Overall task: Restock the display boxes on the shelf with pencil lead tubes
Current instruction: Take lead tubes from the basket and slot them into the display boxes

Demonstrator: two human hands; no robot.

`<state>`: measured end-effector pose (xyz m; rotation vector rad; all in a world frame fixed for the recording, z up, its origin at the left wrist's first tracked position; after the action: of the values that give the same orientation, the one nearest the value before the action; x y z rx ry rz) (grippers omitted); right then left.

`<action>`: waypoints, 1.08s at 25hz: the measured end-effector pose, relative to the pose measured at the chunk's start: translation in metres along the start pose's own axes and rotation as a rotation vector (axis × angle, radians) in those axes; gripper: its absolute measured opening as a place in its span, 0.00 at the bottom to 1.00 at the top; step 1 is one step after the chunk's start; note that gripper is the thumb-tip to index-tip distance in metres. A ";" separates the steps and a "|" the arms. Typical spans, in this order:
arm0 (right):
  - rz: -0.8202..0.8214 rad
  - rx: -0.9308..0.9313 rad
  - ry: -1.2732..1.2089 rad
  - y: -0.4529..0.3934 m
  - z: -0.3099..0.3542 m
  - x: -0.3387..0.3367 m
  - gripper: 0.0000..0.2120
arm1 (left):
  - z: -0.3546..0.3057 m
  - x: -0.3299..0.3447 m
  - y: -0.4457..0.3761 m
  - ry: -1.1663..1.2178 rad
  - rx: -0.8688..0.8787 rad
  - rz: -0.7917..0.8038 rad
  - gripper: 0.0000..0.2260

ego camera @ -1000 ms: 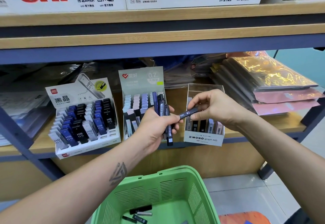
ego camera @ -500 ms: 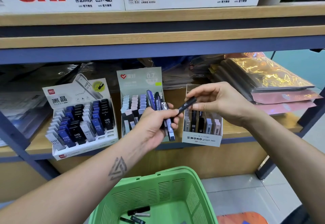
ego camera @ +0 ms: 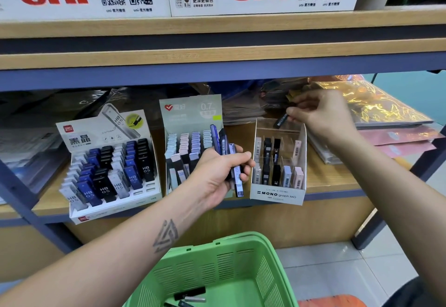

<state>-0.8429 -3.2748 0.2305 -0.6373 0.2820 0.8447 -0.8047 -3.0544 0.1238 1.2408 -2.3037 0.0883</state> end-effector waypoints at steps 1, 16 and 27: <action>-0.009 -0.033 0.058 -0.005 0.005 0.002 0.07 | -0.001 0.000 -0.001 -0.007 0.005 -0.001 0.10; 0.018 -0.142 0.543 -0.031 -0.016 0.069 0.06 | 0.009 0.002 -0.010 -0.085 -0.001 0.021 0.12; 0.057 -0.176 0.408 -0.007 0.014 0.062 0.07 | 0.001 0.002 -0.007 -0.001 0.012 0.006 0.10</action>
<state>-0.7981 -3.2326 0.2150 -0.9715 0.6012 0.7948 -0.7999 -3.0602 0.1225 1.2402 -2.3110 0.1039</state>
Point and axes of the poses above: each hand's wrist, its own y-axis away from the middle knuckle, its own x-axis out of the palm, z = x × y, the point moved 10 cm from there along -y, towards the middle knuckle, and after that the axes turned 4 degrees about y, right-handed, at the moved point
